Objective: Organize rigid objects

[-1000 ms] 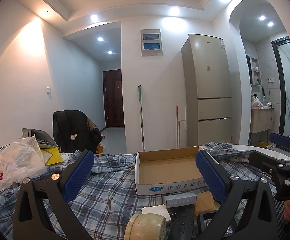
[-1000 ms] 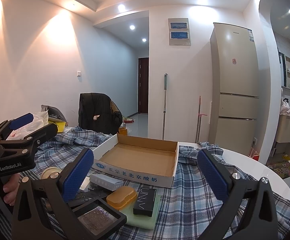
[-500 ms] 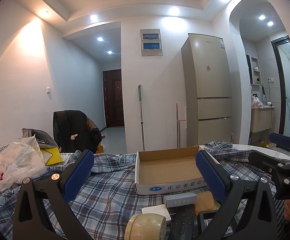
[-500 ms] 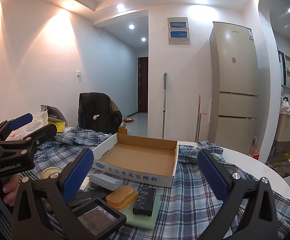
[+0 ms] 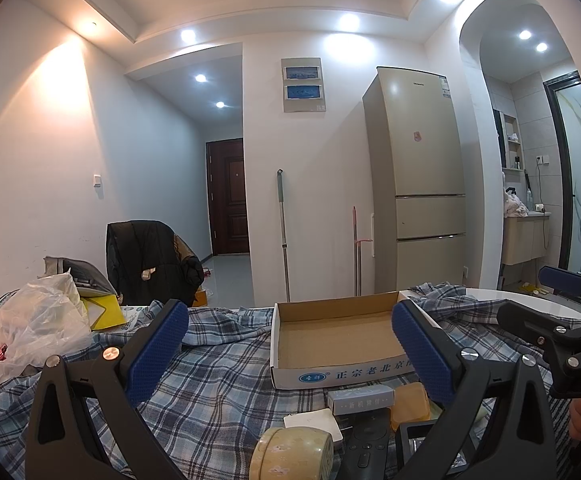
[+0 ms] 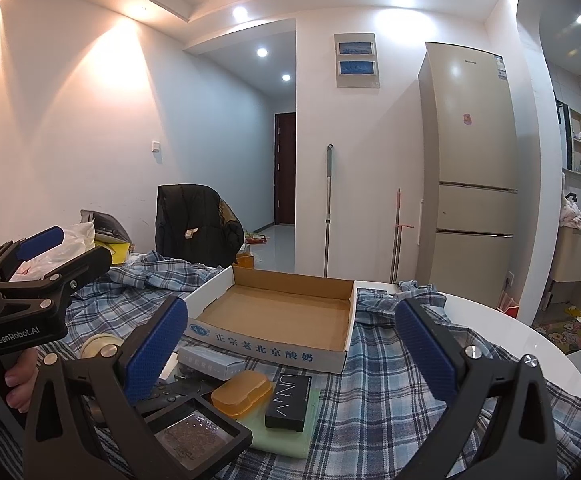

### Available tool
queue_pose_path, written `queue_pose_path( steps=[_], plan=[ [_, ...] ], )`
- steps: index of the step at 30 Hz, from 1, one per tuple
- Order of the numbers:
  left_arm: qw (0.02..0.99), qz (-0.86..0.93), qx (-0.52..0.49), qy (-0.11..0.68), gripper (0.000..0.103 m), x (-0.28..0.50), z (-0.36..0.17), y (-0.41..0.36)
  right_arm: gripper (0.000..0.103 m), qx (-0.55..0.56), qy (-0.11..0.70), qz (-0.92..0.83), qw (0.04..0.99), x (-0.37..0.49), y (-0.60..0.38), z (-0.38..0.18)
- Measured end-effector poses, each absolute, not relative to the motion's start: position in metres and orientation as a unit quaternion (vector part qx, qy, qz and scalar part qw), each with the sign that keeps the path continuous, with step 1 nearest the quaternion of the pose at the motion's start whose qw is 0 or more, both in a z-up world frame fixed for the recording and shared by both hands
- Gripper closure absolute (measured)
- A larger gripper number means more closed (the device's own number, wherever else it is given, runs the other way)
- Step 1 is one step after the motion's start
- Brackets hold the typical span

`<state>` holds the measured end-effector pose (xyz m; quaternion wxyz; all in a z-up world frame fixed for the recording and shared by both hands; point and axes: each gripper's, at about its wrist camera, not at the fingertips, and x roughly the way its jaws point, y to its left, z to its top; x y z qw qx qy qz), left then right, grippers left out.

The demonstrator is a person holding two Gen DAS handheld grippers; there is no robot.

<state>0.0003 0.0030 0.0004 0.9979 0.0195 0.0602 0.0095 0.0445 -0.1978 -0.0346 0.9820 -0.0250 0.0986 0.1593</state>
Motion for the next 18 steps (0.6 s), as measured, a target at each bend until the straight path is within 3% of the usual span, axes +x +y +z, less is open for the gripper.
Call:
queue_pose_path(
  steps=[18],
  plan=[
    [0.995, -0.011, 0.002, 0.103, 0.000, 0.016, 0.001, 0.016, 0.000, -0.033, 0.119, 0.144, 0.982, 0.050, -0.196, -0.037]
  ],
)
